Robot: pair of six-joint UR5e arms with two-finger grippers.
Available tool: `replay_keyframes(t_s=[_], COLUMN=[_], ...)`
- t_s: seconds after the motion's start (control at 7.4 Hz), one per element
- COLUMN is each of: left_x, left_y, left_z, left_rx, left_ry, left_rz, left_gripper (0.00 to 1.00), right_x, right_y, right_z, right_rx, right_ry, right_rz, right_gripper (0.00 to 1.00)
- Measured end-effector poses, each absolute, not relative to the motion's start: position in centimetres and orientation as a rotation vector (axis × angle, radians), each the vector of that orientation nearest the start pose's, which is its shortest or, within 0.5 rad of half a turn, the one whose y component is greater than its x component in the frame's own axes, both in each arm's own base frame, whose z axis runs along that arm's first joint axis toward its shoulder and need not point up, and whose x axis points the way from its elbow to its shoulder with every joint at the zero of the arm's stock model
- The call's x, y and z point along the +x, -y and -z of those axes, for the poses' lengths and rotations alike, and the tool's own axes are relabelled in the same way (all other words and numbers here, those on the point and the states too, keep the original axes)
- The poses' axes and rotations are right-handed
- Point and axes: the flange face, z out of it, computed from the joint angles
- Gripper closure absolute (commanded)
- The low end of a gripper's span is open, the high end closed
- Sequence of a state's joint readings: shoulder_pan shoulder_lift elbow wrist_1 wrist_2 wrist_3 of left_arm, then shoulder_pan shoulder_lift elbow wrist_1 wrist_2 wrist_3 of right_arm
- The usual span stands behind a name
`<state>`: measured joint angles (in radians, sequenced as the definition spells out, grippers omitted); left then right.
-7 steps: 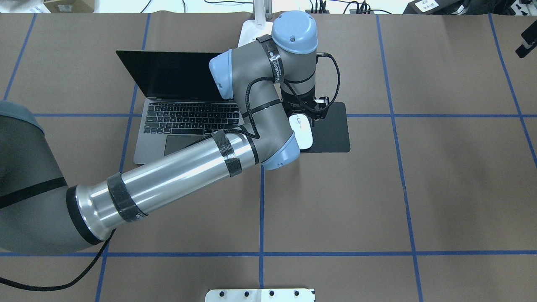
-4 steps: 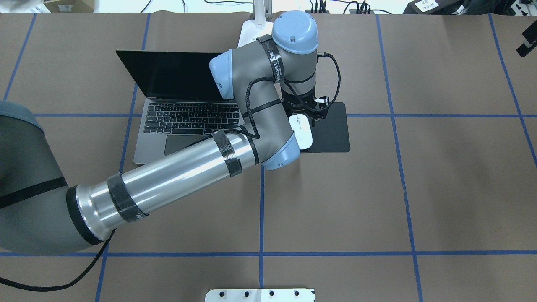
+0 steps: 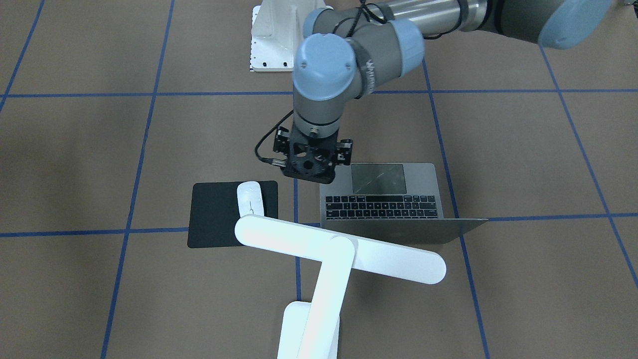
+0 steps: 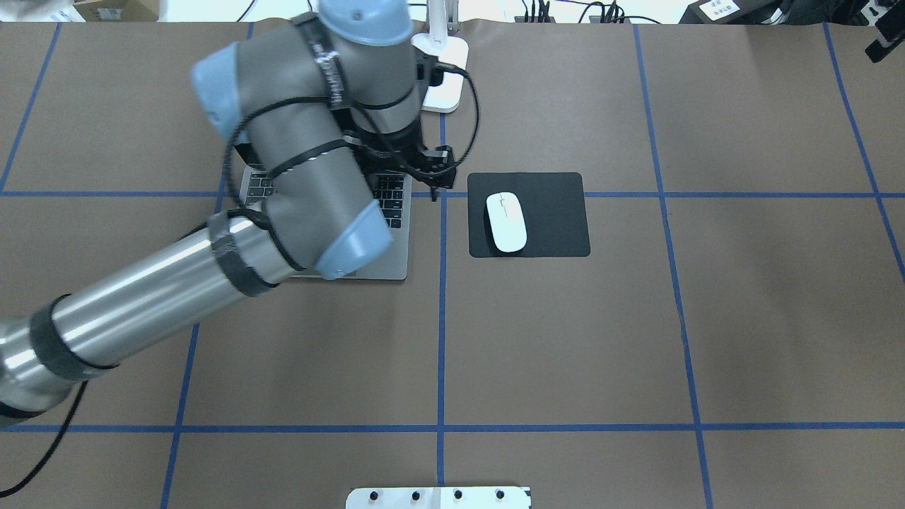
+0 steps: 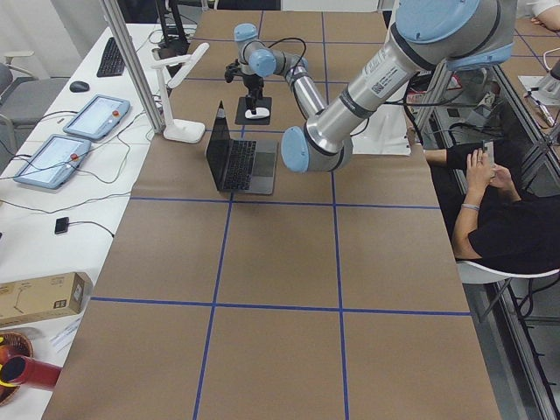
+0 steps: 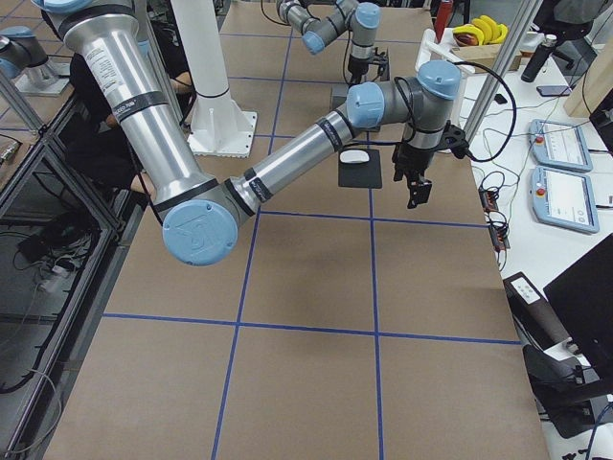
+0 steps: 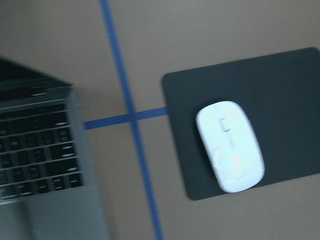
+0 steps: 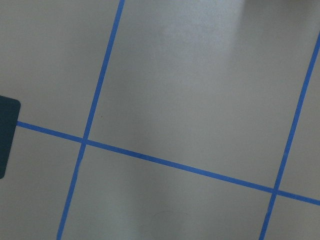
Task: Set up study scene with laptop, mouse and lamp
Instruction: 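Release the mouse and withdraw the left arm away from the table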
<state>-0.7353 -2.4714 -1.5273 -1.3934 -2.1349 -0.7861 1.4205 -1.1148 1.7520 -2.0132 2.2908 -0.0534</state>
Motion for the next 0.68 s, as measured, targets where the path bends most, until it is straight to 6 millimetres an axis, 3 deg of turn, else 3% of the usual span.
replay_keyframes(t_s=[0.27, 0.68], left_x=[40.0, 24.5], left_y=[56.2, 59.9], left_z=[-19.1, -32.0], left_rx=[0.103, 0.137], left_ry=[-0.845, -0.818], left_rz=[-0.279, -0.361], left_gripper=[0.00, 0.00], right_x=[-2.4, -0.5], right_y=[61.7, 59.8], right_z=[-38.1, -43.8], right_rx=[0.156, 0.075], right_ry=[0.721, 0.722], right_rz=[0.261, 0.196], right_gripper=[0.00, 0.00])
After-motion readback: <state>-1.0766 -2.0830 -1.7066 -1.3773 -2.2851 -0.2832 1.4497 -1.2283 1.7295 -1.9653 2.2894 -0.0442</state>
